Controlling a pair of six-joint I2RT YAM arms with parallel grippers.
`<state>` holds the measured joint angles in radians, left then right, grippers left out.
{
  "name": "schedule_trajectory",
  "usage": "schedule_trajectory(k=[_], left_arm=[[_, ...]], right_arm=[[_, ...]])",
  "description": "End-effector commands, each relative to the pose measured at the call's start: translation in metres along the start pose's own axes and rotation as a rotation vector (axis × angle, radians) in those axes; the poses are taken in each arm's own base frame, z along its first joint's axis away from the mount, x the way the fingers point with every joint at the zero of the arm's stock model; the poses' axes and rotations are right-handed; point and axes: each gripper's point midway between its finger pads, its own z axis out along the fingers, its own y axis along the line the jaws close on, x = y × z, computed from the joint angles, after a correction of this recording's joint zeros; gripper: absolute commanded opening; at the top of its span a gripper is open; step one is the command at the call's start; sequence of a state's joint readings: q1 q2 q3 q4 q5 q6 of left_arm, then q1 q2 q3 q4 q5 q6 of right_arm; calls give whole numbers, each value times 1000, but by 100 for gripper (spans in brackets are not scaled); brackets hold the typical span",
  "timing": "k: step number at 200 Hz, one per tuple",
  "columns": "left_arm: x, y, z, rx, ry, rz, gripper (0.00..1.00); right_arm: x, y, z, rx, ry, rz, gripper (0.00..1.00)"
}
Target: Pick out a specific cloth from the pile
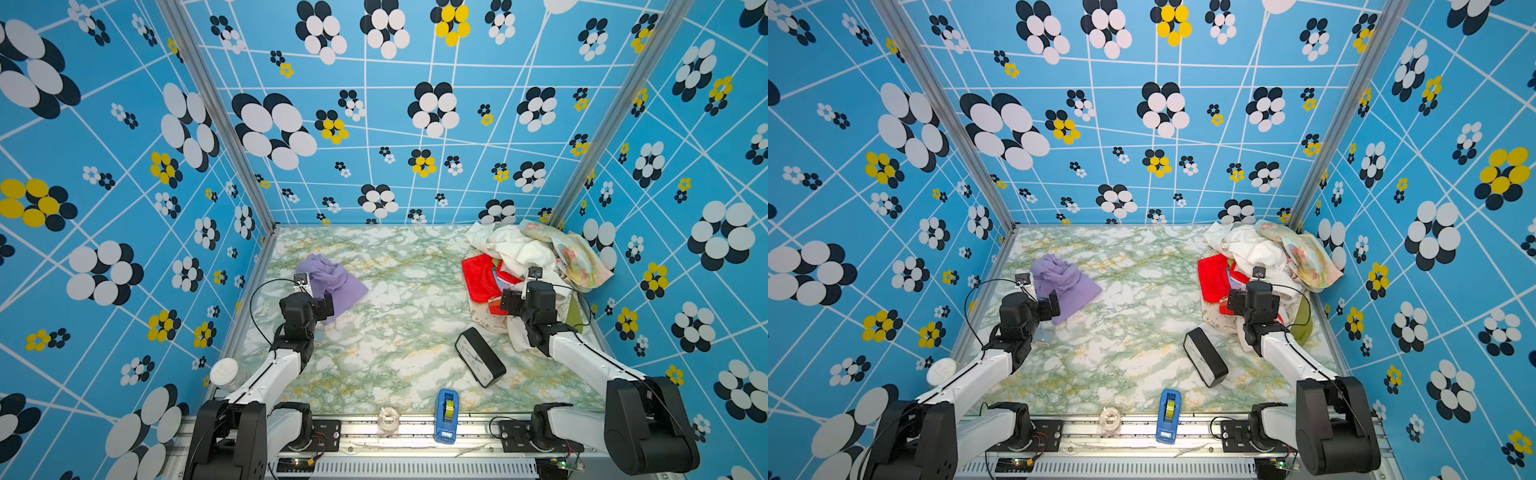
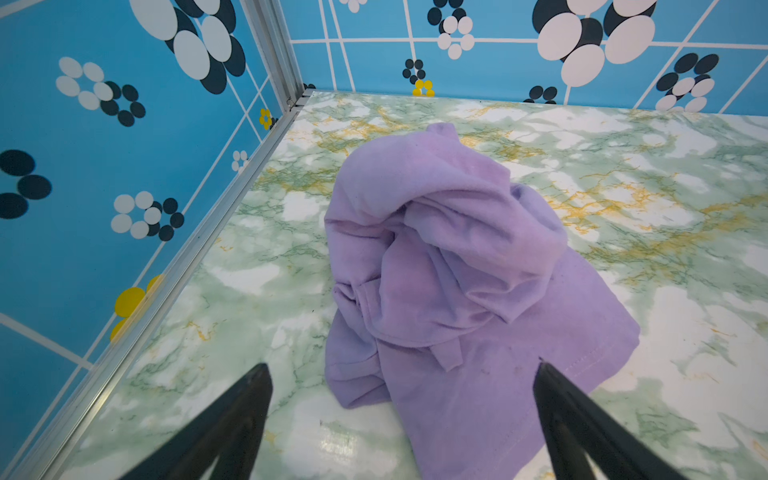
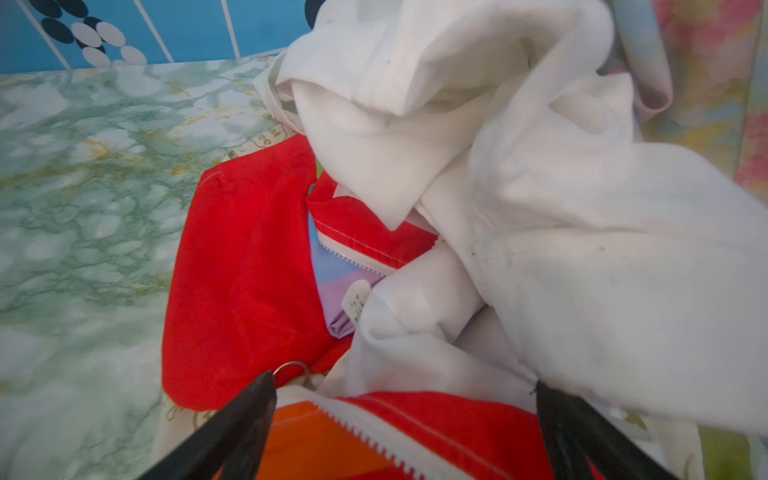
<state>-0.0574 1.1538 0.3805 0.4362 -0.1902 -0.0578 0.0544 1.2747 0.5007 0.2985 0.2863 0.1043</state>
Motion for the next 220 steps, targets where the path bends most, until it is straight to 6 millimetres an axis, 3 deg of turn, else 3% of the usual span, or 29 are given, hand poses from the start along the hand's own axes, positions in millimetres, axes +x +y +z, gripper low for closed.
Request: schedule_trajectory(k=[1, 37, 75, 115, 178, 220], left_arm=[[-4, -2, 5, 20, -65, 26, 99], [-1, -3, 10, 38, -85, 26, 99], [-5, -10, 16, 81, -107, 26, 99], [-10, -10, 20, 110, -141, -3, 99], [11, -11, 33, 129, -175, -31, 99], [11, -10, 47, 119, -113, -36, 99]], right_arm=[[-16, 1, 10, -44, -115, 87, 99], [-12, 2, 26, -40, -85, 70, 99], [-16, -2, 25, -27, -164, 46, 99], [-8, 5, 32, -65, -179, 43, 99], [-1, 7, 28, -86, -236, 47, 99], [-1, 11, 32, -104, -201, 23, 99]])
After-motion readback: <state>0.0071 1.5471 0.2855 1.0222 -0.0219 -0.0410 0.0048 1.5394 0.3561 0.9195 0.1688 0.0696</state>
